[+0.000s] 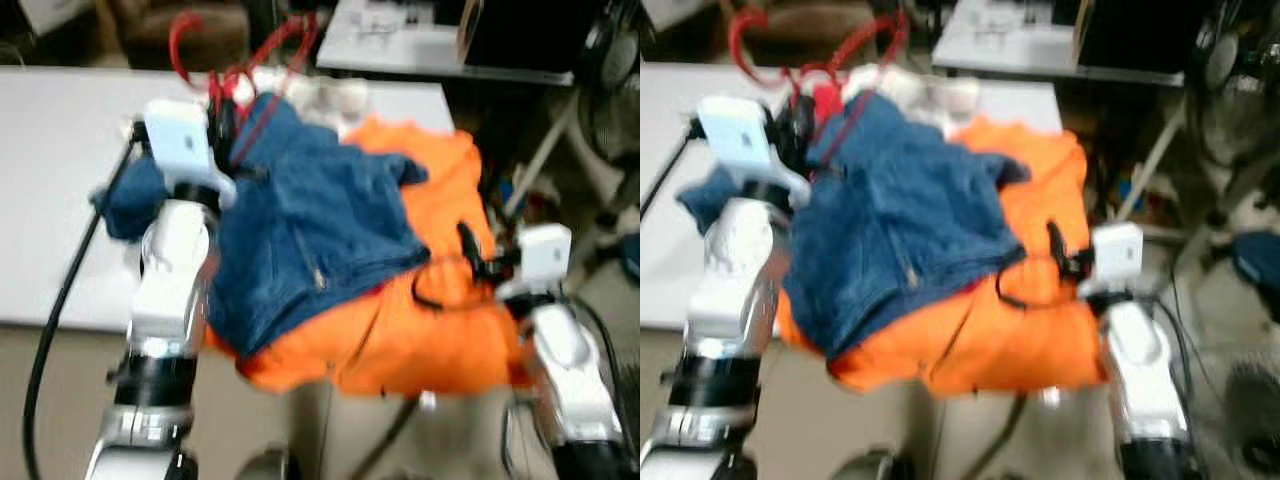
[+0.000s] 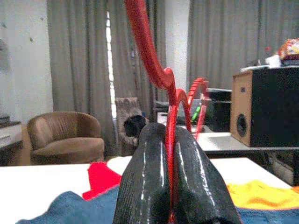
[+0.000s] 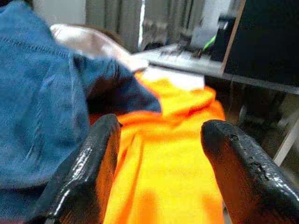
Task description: Hang hanger
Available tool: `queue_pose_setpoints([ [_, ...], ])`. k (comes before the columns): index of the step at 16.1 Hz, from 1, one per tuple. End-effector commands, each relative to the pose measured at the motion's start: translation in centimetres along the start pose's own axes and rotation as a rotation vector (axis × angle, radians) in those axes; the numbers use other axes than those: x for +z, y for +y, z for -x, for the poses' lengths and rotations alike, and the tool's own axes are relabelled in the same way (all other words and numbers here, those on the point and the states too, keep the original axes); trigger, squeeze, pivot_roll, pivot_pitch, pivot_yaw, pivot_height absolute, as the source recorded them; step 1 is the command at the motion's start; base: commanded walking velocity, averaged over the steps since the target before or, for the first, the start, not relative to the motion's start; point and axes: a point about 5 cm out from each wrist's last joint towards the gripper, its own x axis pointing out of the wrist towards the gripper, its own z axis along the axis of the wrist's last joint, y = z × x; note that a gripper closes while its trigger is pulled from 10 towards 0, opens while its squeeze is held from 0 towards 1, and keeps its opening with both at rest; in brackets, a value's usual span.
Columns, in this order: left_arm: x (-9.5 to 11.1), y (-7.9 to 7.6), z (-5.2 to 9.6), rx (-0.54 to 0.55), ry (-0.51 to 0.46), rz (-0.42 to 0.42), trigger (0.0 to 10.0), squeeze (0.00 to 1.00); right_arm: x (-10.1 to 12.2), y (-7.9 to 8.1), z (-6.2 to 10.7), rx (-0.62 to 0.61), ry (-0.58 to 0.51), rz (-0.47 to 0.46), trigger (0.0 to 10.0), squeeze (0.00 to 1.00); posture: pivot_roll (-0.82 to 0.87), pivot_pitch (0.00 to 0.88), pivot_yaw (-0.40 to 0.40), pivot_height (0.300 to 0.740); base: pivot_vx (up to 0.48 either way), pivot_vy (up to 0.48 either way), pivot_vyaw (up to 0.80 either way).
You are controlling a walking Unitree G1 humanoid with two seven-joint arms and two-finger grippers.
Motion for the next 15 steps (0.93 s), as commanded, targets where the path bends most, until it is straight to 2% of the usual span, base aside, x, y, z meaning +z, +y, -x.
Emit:
queue_pose_setpoints([
  [1, 0.2, 0.1, -0.1, -0.016, 0.004, -0.001, 10.0, 0.0, -0.5, 0.5, 0.8, 0.048, 0.029, -0.008, 10.0, 0.0, -0.01, 0.056, 0.001, 0.74, 0.0, 0.0, 0.0],
  [3, 0.2, 0.3, -0.1, -0.013, 0.007, -0.001, 10.0, 0.0, -1.2, 1.1, 1.8, 0.082, 0.058, 0.032, 10.0, 0.0, -0.01, 0.055, 0.004, 0.74, 0.0, 0.0, 0.0],
  [6, -0.8, -1.0, 0.8, -0.051, 0.043, 0.019, 10.0, 0.0, -2.9, 1.5, 2.3, 0.132, 0.115, 0.077, 10.0, 0.0, -0.01, 0.059, 0.012, 0.74, 0.0, 0.0, 0.0],
  [8, -0.9, -1.6, 1.0, -0.073, 0.045, 0.006, 10.0, 0.0, -3.3, 1.3, 1.8, 0.149, 0.133, 0.115, 10.0, 0.0, 0.0, 0.065, 0.014, 0.74, 0.0, 0.0, 0.0],
  [9, -1.0, -1.4, 1.1, -0.072, 0.047, -0.01, 10.0, 0.0, -3.3, 1.0, 1.2, 0.119, 0.121, 0.153, 10.0, 0.0, 0.0, 0.066, 0.014, 0.74, 0.0, 0.0, 0.0],
  [10, -1.1, -1.1, 1.1, -0.065, 0.054, -0.016, 10.0, 0.0, -3.1, 0.1, 0.3, 0.038, 0.108, 0.202, 10.0, 0.0, 0.01, 0.068, 0.014, 0.74, 0.0, 0.0, 0.0],
  [11, -1.1, -0.7, 1.2, -0.059, 0.058, -0.025, 10.0, 0.0, -2.6, -0.6, -0.7, -0.022, 0.083, 0.182, 10.0, 0.32, 0.03, 0.068, 0.01, 0.74, 0.0, 0.0, 0.0],
  [12, -1.1, -0.6, 1.3, -0.057, 0.059, -0.028, 10.0, 0.0, -2.4, -0.7, -1.0, -0.026, 0.071, 0.155, 10.0, 1.0, 0.03, 0.068, 0.01, 0.74, 0.0, 0.0, 0.0],
  [15, -1.0, -0.6, 1.5, -0.065, 0.042, -0.079, 10.0, 0.0, -1.3, -0.5, -2.0, 0.023, 0.007, 0.142, 10.0, 1.0, 0.04, 0.059, 0.001, 0.74, 0.0, 0.0, 0.0],
])
